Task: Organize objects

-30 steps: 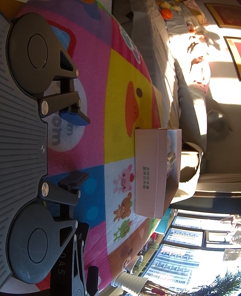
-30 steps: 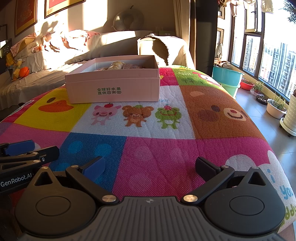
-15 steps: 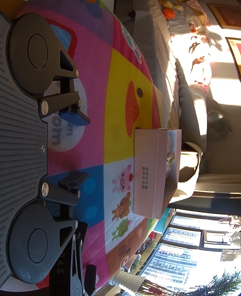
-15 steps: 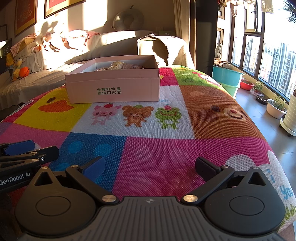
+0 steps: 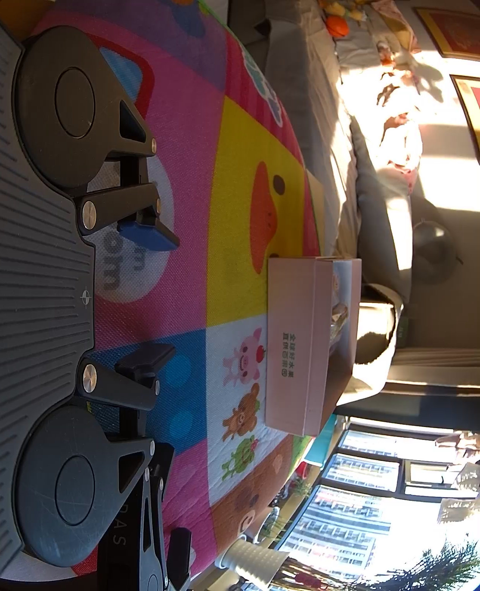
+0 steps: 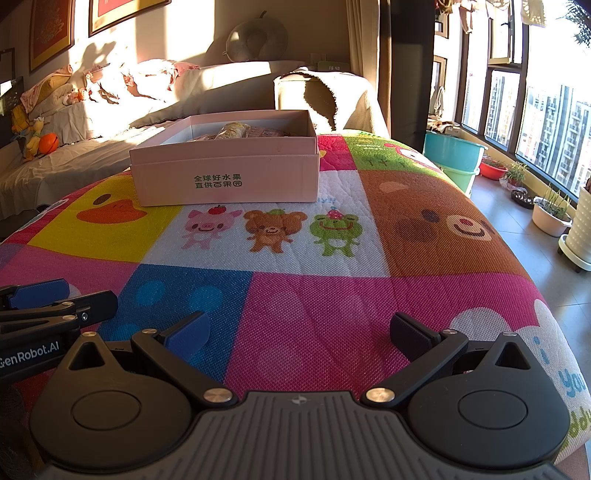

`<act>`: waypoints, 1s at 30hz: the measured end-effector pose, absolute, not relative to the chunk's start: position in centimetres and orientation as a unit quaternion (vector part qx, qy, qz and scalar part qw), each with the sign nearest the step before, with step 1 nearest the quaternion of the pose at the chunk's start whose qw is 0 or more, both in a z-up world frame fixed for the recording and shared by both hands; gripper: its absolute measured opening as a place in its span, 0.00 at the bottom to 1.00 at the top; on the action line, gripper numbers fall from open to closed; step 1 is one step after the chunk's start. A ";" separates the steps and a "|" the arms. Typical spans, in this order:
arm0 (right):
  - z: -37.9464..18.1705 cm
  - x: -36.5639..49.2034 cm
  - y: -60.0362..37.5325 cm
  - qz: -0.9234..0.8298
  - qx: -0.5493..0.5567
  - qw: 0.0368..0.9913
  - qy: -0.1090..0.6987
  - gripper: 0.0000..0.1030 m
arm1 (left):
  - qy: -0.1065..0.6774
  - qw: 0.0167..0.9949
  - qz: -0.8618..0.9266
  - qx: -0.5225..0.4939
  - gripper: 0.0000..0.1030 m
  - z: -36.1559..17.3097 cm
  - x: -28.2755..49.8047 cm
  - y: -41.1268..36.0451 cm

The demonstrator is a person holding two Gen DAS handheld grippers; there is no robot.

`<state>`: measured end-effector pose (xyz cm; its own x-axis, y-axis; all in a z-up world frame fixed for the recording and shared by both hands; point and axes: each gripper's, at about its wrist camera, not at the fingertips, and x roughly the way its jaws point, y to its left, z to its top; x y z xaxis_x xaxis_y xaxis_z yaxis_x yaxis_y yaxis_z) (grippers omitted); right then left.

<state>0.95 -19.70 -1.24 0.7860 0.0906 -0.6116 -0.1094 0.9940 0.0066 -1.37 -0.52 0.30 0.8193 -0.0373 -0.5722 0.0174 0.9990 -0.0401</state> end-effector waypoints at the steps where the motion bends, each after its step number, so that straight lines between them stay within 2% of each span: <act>1: -1.2 1.0 -19.7 0.053 -0.015 0.945 0.323 1.00 | 0.300 0.954 -0.014 -0.016 0.59 0.3 -1.4 -0.5; 30: -1.2 1.0 -19.7 0.053 -0.015 0.945 0.323 1.00 | 0.301 0.953 -0.012 -0.012 0.59 0.4 -1.3 -0.9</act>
